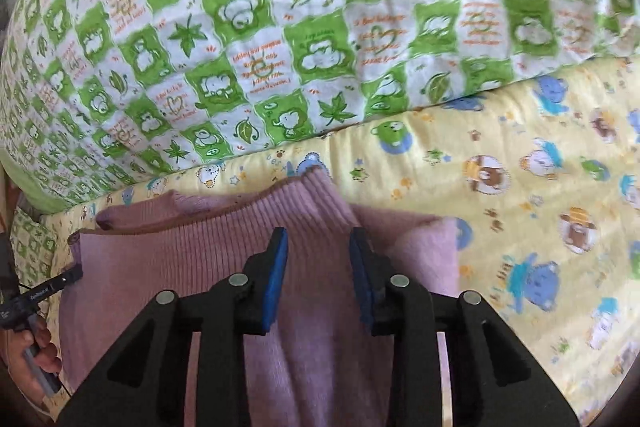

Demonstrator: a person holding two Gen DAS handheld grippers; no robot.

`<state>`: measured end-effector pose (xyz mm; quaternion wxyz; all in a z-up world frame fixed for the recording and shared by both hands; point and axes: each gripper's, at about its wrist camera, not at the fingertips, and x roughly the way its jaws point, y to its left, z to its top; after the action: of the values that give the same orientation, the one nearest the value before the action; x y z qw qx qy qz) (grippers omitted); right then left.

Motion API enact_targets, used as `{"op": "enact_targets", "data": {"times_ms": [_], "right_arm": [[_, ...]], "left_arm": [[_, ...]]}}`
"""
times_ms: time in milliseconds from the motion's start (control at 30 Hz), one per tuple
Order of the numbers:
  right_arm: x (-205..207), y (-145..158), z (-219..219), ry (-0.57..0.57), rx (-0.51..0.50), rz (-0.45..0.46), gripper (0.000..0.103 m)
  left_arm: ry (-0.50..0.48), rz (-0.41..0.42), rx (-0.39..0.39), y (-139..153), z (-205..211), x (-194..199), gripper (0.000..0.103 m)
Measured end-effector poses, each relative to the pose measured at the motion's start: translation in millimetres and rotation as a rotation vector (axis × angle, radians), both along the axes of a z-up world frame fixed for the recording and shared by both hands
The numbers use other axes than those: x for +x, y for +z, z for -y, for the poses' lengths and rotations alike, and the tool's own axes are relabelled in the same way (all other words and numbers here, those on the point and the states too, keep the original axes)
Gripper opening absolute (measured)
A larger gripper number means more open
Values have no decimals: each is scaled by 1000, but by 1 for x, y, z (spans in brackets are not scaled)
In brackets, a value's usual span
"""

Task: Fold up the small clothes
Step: 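Open both tools and press the folded sweater flat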

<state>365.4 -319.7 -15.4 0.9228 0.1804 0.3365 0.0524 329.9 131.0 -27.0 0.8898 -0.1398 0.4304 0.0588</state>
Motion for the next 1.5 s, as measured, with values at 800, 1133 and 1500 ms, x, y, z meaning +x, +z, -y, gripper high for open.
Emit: {"op": "enact_targets", "data": {"times_ms": [800,1133,1500], "right_arm": [[-152,-38,38,-83,126,-106,51],[-170,-13,-10,9,179,-55,56],[-192,-15,-56,133,166,-89,57]], "left_arm": [[87,-85,-103,-12,27,-127,71],[264,-167,-313,-50,4,-208,79],[350,-133,-525,-71,1,-203,79]]}}
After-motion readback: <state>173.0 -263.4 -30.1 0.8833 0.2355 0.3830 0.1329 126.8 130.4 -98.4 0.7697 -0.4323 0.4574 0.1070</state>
